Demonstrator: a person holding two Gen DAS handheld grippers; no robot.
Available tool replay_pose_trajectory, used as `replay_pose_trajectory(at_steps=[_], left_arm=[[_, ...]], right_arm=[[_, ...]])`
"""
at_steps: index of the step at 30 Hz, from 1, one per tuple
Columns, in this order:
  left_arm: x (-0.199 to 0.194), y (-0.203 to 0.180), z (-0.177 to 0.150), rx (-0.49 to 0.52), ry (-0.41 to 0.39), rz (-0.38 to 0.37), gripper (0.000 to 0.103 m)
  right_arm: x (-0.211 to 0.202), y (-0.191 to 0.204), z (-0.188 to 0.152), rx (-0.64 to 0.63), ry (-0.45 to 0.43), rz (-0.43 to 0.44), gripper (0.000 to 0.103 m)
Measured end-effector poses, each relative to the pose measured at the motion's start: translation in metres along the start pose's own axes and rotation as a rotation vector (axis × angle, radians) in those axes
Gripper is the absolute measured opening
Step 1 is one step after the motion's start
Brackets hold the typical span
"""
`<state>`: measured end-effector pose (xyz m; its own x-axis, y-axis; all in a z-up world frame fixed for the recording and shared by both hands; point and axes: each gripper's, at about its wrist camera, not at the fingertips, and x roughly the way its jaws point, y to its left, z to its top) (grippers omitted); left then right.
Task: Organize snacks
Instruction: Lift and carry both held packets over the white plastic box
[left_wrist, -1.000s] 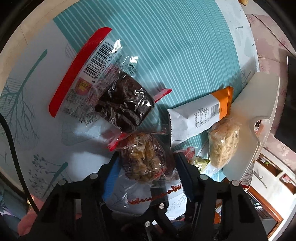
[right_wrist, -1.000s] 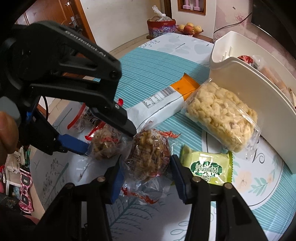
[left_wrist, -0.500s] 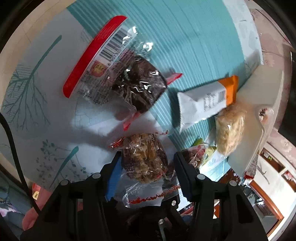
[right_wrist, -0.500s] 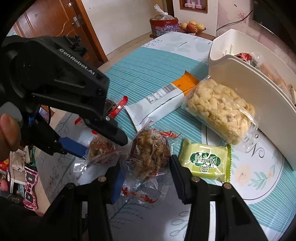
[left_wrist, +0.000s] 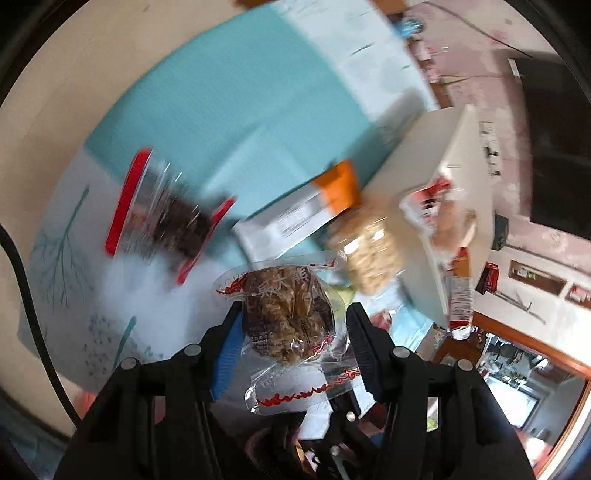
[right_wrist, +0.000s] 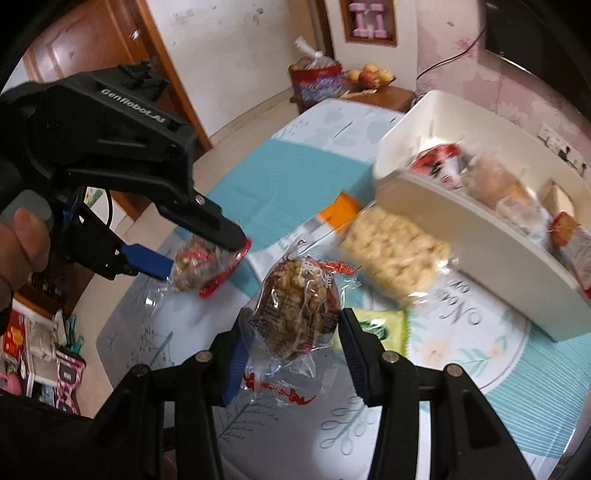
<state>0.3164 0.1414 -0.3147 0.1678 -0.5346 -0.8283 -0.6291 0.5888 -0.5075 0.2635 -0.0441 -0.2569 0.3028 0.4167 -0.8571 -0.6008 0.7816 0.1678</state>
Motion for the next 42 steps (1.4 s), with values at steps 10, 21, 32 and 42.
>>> replay_pose_trajectory(at_steps=[10,21,32,42], left_arm=[[-0.014,-0.057,0.01,0.186,-0.109,0.012,0.054],[0.008,-0.116,0.007,0.347,-0.219,0.015,0.054],[0.026,-0.148,0.001,0.512,-0.331,-0.018,0.054],[0.032,-0.178,-0.014,0.686,-0.439,-0.03,0.055]], right_arm=[[-0.045,-0.034,0.022,0.063,-0.152,-0.106,0.047],[-0.061,-0.075,0.044,0.11,-0.291,-0.283,0.047],[-0.055,-0.099,0.043,0.042,-0.338,-0.483,0.048],[-0.043,-0.126,0.042,0.069,-0.316,-0.515,0.048]])
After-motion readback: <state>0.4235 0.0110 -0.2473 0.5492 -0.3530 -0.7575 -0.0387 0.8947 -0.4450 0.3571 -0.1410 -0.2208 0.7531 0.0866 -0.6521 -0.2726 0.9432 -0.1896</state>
